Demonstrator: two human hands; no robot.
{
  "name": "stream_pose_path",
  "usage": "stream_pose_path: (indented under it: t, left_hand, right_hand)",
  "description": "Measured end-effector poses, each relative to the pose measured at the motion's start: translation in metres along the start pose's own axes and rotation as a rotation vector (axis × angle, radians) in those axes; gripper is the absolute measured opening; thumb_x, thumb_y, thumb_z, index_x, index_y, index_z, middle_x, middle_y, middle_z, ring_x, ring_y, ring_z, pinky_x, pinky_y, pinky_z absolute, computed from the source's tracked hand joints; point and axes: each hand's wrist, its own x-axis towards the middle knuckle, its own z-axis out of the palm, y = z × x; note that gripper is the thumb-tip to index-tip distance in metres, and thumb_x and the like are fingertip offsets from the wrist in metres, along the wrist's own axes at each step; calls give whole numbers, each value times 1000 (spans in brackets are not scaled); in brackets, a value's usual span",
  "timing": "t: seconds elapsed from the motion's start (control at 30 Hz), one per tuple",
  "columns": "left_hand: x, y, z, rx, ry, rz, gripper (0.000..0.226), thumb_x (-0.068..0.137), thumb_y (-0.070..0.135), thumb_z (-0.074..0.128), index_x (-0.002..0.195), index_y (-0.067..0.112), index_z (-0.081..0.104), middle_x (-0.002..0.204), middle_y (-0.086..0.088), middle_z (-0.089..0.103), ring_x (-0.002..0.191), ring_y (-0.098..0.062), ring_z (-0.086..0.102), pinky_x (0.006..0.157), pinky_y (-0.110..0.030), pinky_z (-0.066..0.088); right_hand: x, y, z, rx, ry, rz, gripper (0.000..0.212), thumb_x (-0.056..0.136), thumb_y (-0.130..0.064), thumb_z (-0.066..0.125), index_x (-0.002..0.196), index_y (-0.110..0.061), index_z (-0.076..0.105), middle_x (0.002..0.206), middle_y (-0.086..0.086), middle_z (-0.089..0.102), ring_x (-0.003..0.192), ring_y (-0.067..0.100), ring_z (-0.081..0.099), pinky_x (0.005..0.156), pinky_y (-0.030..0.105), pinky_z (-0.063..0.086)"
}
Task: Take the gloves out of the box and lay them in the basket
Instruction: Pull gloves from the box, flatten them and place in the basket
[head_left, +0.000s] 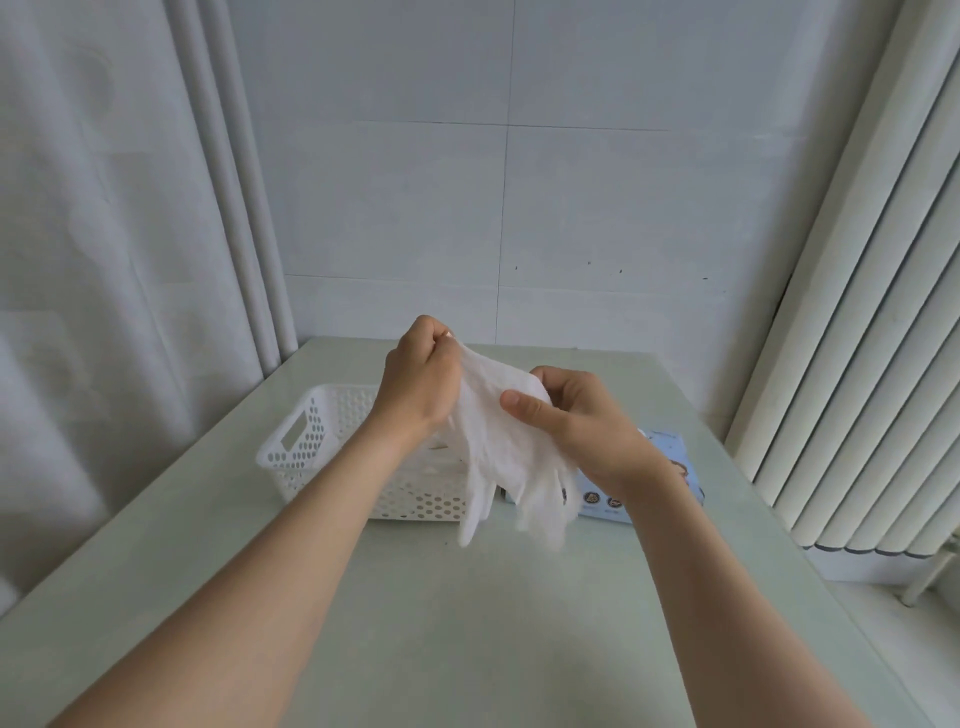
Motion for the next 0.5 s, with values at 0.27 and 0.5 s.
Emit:
stream_pose_path:
  t: [0.27,0.5]
  left_hand:
    - [17,-20,-14,-32,-90,-109,17,97,10,35,94,16,51,92,-6,49,82,-19,43,74,-34,34]
    - [42,-68,-34,122,-103,-291,19,98,10,29,101,7,48,99,-6,50,75,-17,43,59,-31,33]
  right_hand:
    - [28,13,4,139,-41,263,31,89,-24,86,109,-8,69,105,23,77,91,38,73,84,49,59]
    - [87,6,32,-420,21,299,23,80,-35,89,98,-26,77,92,1,81,84,21,79,78,37,65]
